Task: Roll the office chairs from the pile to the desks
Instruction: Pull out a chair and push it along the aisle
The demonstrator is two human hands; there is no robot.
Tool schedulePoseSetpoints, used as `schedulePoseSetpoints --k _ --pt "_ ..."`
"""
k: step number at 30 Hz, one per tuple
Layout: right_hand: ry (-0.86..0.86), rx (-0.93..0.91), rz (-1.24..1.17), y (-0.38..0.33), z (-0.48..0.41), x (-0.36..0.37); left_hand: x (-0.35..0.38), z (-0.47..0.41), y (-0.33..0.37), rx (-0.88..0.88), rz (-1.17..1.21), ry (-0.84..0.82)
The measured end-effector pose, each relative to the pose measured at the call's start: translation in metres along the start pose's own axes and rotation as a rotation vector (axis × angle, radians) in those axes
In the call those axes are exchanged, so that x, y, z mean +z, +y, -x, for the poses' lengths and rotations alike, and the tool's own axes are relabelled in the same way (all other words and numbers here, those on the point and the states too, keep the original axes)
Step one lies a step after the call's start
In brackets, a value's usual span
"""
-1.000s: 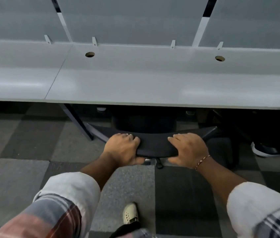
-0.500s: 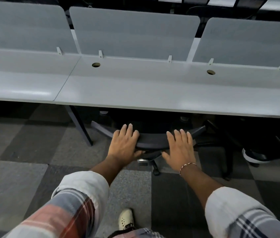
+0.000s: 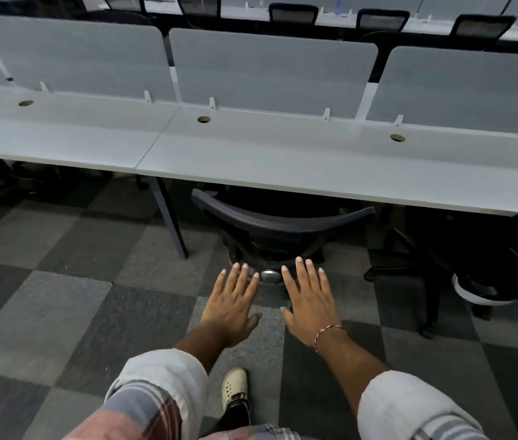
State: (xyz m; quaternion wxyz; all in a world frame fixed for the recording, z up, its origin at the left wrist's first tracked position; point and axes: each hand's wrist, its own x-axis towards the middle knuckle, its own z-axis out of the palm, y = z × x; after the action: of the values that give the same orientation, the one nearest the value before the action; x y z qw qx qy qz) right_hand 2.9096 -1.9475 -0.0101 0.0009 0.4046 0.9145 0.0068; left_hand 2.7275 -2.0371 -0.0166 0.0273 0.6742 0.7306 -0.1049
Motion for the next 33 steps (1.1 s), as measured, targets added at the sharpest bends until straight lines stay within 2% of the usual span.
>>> schedulePoseSetpoints --k 9,18,30,33 --pt "-0.092 -0.204 -0.01 -0.068 0.044 0.012 0.035 0.103 -0.009 -0.156 0.094 -0.053" --pt "-0.143 -0.441 -0.01 -0.158 0.046 0.011 0.055 0.191 -0.053 -0.352 0.162 -0.065" --pt "-0.222 -0.724 -0.018 -0.368 0.022 0.001 0.103 0.331 -0.19 -0.58 0.255 -0.106" --pt "-0.231 -0.762 -0.006 -0.419 0.014 -0.005 0.118 0.36 -0.232 -0.621 0.26 -0.058"
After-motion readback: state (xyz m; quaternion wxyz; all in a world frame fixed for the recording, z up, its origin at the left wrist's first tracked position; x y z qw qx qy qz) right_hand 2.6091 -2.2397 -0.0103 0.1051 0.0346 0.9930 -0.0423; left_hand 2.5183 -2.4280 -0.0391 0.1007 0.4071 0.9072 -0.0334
